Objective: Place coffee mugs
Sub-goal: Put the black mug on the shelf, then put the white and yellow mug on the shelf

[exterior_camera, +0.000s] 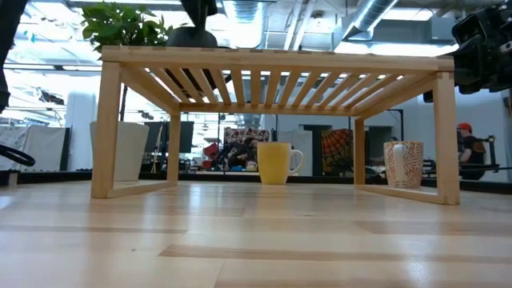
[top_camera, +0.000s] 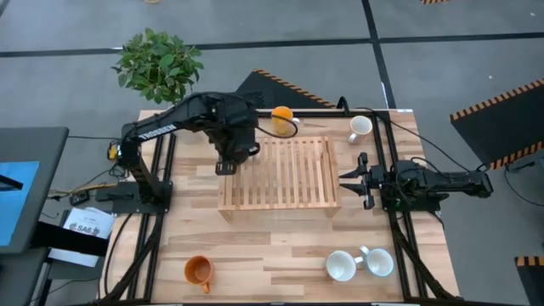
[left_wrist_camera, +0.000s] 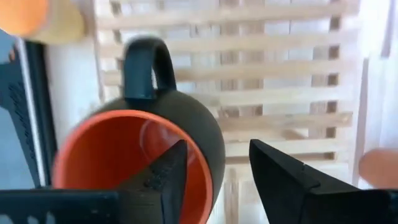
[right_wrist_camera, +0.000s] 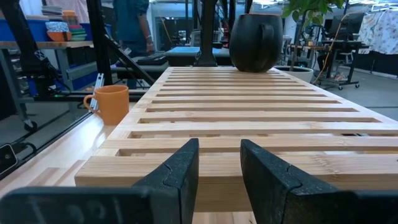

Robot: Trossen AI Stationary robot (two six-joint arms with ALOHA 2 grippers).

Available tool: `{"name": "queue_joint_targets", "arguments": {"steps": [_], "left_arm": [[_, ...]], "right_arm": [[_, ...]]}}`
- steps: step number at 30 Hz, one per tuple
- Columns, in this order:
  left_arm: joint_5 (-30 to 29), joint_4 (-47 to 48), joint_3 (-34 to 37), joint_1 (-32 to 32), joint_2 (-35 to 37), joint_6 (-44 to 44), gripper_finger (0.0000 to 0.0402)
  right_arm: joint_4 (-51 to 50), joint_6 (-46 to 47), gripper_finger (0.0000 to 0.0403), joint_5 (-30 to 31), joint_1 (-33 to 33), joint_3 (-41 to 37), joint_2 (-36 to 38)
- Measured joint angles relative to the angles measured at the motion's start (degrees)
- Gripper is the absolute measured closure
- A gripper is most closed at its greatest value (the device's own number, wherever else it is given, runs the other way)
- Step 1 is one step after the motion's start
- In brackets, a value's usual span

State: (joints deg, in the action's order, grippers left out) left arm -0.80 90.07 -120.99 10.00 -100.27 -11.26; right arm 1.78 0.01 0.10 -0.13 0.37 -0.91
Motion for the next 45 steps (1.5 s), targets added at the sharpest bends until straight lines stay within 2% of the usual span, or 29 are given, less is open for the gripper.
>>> {"name": "queue_joint_targets", "arguments": {"steps": [9, 14, 17, 20, 27, 31, 35, 41, 43, 45], "left_arm": [[0.1, -0.1, -12.0, -0.1, 1.4, 7.2, 0.0239], [0.0, -5.0, -10.3, -1.5, 7.3, 12.0, 0.0239], [-1.0, -13.3, -3.9, -4.7, 14.0, 12.3, 0.0239], [-4.8, -22.2, 6.6, -8.3, 22.1, 14.3, 0.0239], [-18.8, -46.7, 35.6, -16.0, 40.6, 20.0, 0.0239], [-25.4, -57.7, 46.4, -17.5, 47.2, 22.5, 0.0239], [-27.0, -61.3, 50.4, -17.5, 50.6, 24.8, 0.0239], [-26.7, -61.1, 51.1, -17.5, 51.3, 25.5, 0.0239], [-26.7, -61.3, 51.1, -17.5, 51.1, 26.1, 0.0239], [-26.7, -61.3, 51.1, -17.5, 50.6, 26.4, 0.0239]], "right_arm": [[0.0, 0.0, 0.0257, 0.0, 0.0, 0.0, 0.0], [0.0, 0.0, 0.0257, 0.0, 0.0, 0.0, 0.0], [0.0, 0.0, 0.0257, 0.0, 0.0, 0.0, 0.0], [0.0, 0.0, 0.0257, 0.0, 0.0, 0.0, 0.0], [0.0, 0.0, 0.0257, 0.0, 0.0, 0.0, 0.0], [0.0, 0.0, 0.0257, 0.0, 0.0, 0.0, 0.0], [1.8, 0.1, 0.0257, 0.0, -0.1, 0.0, 0.0], [14.0, 8.2, 0.0257, 0.5, -0.2, 0.0, 0.3], [21.8, 10.4, 0.0257, 4.2, -0.4, 0.0, -0.2], [29.1, 17.0, 0.0257, 7.7, -0.4, 0.2, -1.1]]}}
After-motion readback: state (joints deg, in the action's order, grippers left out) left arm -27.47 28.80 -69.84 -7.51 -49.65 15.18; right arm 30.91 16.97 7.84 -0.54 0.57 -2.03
